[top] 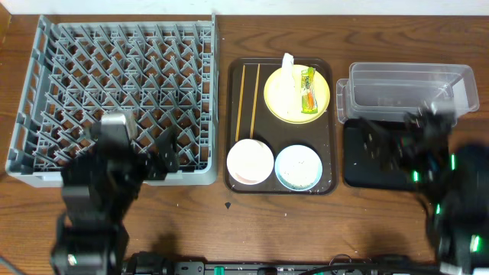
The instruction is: Sort waste into correct bins and load items into the dishwasher
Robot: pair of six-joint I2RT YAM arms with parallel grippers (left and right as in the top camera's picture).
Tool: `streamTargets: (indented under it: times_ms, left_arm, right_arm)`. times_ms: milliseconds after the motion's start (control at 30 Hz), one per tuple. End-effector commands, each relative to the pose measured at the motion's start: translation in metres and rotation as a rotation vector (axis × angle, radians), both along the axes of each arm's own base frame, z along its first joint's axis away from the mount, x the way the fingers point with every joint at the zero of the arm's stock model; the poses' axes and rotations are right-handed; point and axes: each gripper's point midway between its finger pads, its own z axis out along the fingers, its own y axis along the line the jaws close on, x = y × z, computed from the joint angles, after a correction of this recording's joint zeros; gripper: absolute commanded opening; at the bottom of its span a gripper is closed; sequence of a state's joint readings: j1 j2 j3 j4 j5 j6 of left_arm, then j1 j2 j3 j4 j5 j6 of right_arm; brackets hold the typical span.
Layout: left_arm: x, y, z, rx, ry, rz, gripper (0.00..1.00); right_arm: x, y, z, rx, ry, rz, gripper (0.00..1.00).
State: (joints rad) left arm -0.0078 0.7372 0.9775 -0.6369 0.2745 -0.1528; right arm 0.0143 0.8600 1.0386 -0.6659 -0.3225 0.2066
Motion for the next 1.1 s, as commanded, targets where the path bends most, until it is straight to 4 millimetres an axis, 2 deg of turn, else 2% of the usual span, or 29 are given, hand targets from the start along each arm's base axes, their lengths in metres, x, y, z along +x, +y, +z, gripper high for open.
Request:
streamTargets:
  times_ms: [0,100,233,333,567,867,967,1067]
  left_arm:
    - [0.009,-0.014,0.014,-0.028,0.065,-0.079,0.91]
    - [0.013,-0.014,0.008,-0.030,0.131,-0.078,0.91]
    - [0.012,-0.014,-0.003,-0.031,0.180,-0.077,0.91]
    - [0.011,-0.014,-0.004,-0.032,0.189,-0.077,0.91]
    - [0.011,-0.014,-0.005,-0.032,0.189,-0.077,0.91]
    - [0.011,-0.014,-0.005,-0.032,0.191,-0.077,0.91]
    - [0.011,-0.014,-0.005,-0.032,0.191,-0.077,0.91]
    - [0.011,-0.014,-0.005,-0.032,0.191,-0.077,0.91]
  right_arm:
    - [0.028,0.012,0.008,-0.013,0.087,0.090,0.99]
    - [0.054,0.014,0.012,0.012,0.151,0.094,0.99]
    - [0.080,0.044,0.019,0.091,0.129,0.243,0.99]
    - [0.097,0.055,0.002,0.042,0.189,0.228,0.99]
    - [0.143,0.098,-0.075,-0.151,0.396,0.195,0.97]
    - [0.195,0.134,-0.187,-0.253,0.471,0.149,0.73]
    - [0.206,0.144,-0.222,-0.289,0.477,0.146,0.67]
    - [0.212,0.143,-0.252,-0.350,0.488,0.106,0.62]
